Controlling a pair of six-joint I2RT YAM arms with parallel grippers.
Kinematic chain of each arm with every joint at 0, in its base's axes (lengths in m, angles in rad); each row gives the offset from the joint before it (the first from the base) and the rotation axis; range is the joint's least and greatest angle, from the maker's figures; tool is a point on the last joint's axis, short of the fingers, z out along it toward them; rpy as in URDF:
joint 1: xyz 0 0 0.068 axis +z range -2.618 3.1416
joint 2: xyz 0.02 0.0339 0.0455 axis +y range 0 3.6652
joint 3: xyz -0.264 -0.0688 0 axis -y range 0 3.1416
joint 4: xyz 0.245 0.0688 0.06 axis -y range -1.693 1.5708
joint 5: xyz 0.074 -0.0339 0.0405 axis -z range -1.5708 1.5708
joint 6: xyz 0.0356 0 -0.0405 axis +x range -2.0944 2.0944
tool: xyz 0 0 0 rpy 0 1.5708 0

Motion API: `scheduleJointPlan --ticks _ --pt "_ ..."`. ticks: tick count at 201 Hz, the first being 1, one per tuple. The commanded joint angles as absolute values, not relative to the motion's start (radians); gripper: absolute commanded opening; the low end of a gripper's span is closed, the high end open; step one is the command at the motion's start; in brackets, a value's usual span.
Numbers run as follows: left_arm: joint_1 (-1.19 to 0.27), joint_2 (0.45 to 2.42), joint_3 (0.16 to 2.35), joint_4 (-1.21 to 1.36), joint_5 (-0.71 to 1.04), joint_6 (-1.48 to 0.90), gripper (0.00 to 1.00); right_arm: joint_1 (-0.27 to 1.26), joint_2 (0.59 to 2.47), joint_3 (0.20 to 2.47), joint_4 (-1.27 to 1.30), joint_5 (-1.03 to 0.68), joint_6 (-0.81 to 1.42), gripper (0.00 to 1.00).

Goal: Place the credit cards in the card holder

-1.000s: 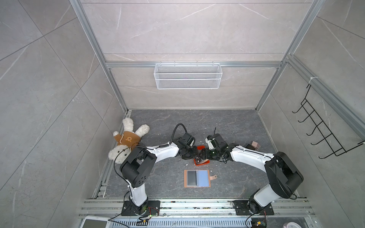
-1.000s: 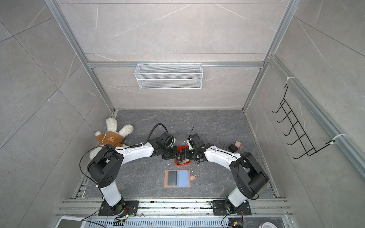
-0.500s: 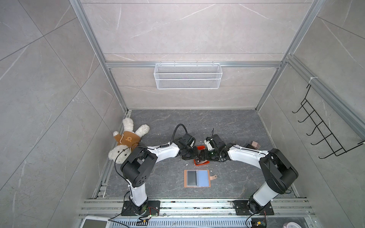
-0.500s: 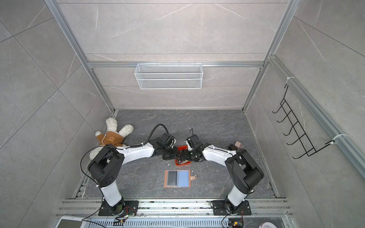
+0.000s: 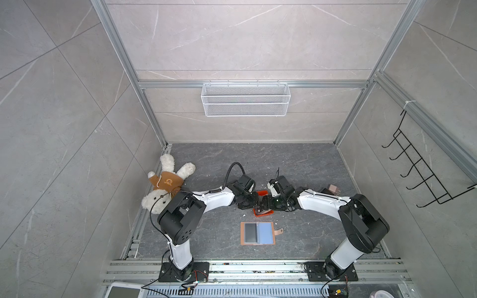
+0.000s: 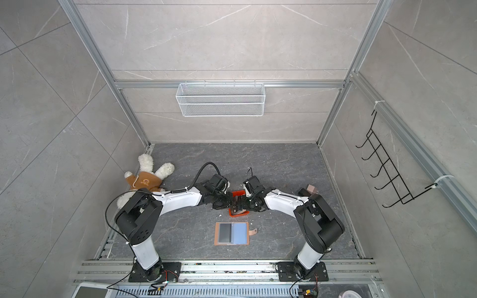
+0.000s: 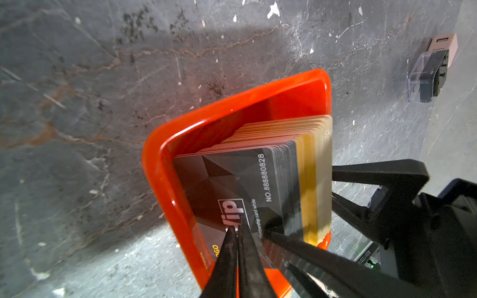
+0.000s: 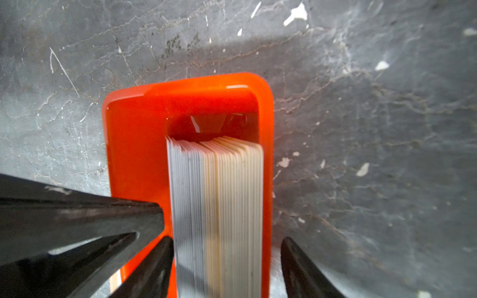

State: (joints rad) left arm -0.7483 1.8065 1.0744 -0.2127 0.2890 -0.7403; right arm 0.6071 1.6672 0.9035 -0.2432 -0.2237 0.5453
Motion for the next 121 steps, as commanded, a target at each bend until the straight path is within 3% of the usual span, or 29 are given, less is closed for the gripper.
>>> scheduleJointPlan --ticks 1,121 --pt "-0.750 1.800 1.063 -0.218 0.288 -0.735 0.09 0.593 1.648 0.918 -0.300 -0.178 0.524 0.67" --pt "-0.749 1.802 1.054 -0.201 0.299 -0.743 0.10 0.583 1.601 0.901 -0.335 -0.161 0.506 0.67"
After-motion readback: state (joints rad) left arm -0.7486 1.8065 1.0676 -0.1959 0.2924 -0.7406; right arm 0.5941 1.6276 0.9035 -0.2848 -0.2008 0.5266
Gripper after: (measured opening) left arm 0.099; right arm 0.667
